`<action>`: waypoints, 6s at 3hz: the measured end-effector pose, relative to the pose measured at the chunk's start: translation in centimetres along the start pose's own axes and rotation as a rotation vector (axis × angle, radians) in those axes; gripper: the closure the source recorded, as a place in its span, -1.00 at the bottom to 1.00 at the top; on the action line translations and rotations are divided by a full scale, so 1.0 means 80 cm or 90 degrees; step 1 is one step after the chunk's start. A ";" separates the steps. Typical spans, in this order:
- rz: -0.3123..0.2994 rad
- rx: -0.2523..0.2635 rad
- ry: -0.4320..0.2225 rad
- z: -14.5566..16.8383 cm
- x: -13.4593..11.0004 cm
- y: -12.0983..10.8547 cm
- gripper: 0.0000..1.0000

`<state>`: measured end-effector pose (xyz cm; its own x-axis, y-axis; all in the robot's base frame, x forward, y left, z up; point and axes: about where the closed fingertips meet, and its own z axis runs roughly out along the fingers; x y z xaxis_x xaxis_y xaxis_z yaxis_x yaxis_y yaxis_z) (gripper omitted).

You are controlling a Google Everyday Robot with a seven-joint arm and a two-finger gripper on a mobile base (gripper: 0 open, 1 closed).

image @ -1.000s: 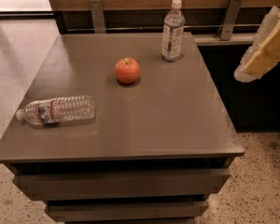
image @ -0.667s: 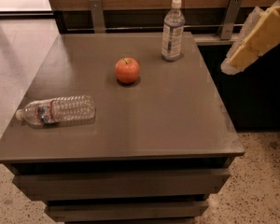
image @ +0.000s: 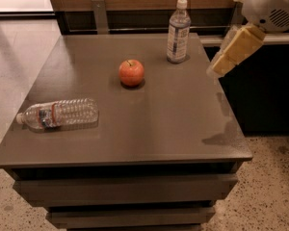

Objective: Pick blue plastic bottle

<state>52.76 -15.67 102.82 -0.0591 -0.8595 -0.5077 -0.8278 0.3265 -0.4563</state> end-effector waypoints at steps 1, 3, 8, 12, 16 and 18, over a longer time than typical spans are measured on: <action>0.035 -0.003 -0.046 0.022 0.009 -0.022 -1.00; 0.079 -0.037 -0.128 0.089 0.034 -0.070 -1.00; 0.209 -0.029 -0.208 0.237 0.072 -0.142 -1.00; 0.267 0.017 -0.238 0.307 0.048 -0.195 -1.00; 0.297 0.035 -0.260 0.331 0.034 -0.211 -0.19; 0.268 0.026 -0.272 0.305 0.029 -0.210 0.74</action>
Offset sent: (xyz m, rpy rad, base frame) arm 0.1096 -0.0216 -0.0485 0.3086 0.0453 0.0448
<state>80.14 -13.58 91.46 -0.1410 -0.4215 -0.8958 -0.7587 0.6273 -0.1757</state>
